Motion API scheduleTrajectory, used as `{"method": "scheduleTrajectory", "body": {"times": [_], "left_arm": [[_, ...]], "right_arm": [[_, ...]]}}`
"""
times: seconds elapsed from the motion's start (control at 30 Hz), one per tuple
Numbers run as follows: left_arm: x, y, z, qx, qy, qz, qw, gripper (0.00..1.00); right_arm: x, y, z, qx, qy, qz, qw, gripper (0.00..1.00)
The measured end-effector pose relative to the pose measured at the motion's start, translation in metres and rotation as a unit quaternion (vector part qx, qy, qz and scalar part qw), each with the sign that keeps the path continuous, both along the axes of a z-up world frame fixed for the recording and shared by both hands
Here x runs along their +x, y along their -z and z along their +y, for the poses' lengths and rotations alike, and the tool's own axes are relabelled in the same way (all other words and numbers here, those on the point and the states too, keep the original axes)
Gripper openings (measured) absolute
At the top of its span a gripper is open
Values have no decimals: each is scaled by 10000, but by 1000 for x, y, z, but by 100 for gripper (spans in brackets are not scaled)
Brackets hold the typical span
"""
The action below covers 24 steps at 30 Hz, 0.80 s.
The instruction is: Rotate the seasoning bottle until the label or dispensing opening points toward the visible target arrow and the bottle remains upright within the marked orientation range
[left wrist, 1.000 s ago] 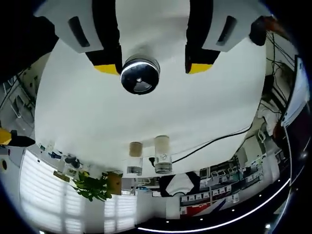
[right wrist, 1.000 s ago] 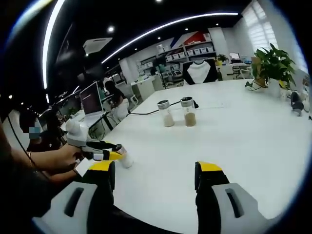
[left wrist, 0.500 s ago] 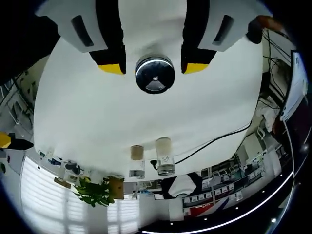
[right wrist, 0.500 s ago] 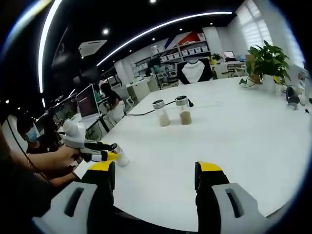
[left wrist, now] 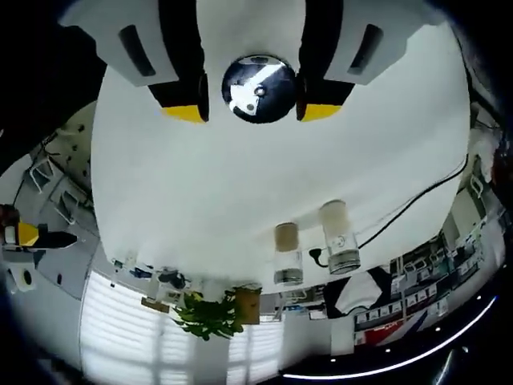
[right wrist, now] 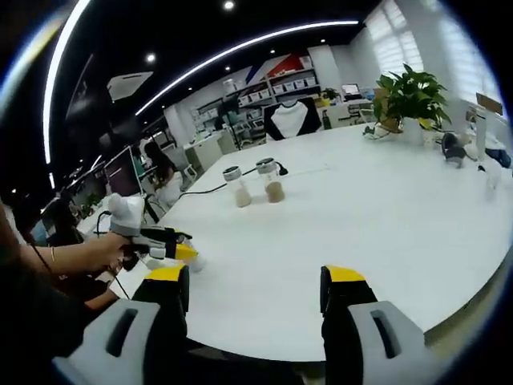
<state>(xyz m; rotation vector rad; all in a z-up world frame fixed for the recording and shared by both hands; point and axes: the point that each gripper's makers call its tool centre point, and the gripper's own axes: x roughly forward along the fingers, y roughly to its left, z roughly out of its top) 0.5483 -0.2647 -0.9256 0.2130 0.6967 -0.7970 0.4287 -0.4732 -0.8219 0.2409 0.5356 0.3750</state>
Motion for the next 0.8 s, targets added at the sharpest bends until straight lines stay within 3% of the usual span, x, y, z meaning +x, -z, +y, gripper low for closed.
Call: {"method": "scheduleTrajectory", "body": {"times": [0.2,0.27,0.43,0.63,0.8], "left_arm": [[-8,0,-20,38,120,-94,9999,46],[-10,7,-15,185,-13,-78,9998,46],[-5,11,10,168,-434,-5,9989,48],[-12,8,30,378,-475,-60,9981,45],[-17,10,51,360,-965,-27,9947,44]], "right_arm": [[-6,2,-10,23,200,31,9998,66],[-8,3,-12,31,238,52,9997,66],[-7,5,-12,50,207,101,9997,66],[0,4,-7,106,43,95,9999,66],[5,3,0,108,-105,77,9999,66]]}}
